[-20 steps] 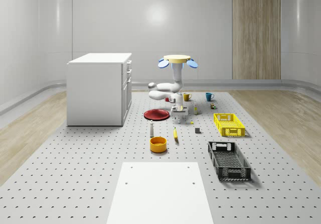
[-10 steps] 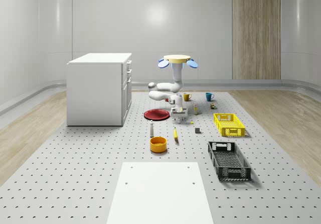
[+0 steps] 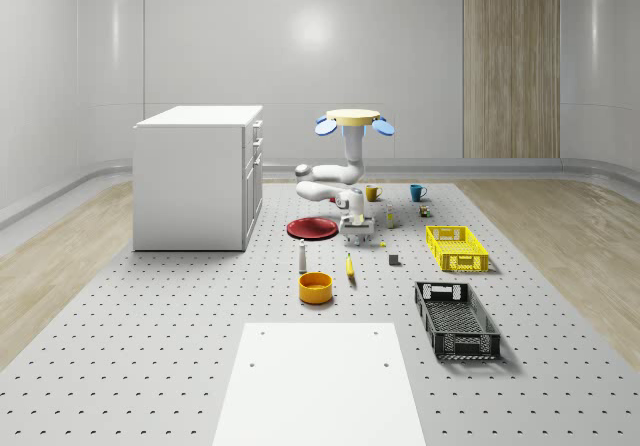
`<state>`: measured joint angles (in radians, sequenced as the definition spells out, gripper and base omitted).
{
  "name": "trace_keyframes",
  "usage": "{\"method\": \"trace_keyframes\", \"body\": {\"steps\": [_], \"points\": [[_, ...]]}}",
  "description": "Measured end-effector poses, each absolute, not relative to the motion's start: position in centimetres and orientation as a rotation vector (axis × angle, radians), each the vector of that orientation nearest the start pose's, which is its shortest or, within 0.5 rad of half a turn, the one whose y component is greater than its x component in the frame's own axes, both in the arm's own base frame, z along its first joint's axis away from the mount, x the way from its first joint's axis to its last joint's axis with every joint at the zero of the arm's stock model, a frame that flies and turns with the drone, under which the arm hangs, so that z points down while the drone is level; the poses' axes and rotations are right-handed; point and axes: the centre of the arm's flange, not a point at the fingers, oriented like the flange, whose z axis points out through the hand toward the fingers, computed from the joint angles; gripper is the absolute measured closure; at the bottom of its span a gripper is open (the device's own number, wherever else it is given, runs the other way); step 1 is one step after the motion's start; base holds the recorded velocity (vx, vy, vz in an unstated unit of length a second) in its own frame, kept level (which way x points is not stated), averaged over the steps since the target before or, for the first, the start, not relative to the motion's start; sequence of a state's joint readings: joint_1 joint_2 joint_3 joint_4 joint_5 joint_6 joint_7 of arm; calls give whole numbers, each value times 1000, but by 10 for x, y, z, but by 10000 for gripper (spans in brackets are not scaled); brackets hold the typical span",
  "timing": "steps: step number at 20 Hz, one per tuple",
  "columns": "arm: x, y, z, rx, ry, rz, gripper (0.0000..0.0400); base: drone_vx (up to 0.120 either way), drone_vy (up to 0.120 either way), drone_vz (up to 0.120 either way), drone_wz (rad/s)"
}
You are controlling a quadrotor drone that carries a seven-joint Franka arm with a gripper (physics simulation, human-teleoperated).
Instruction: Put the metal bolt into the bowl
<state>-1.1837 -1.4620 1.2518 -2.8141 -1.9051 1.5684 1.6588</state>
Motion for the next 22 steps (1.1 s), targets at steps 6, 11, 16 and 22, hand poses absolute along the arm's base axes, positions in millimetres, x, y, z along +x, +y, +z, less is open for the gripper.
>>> {"method": "trace_keyframes", "body": {"steps": [6,11,16,22], "points": [[319,6,527,1,-2,786,238,0,0,0,0],[319,6,527,1,-2,786,282,0,0,0,0],[319,6,515,1,-2,786,295,0,0,24,0],[319,6,503,1,-2,785,299,93,-53,120,0]]}}
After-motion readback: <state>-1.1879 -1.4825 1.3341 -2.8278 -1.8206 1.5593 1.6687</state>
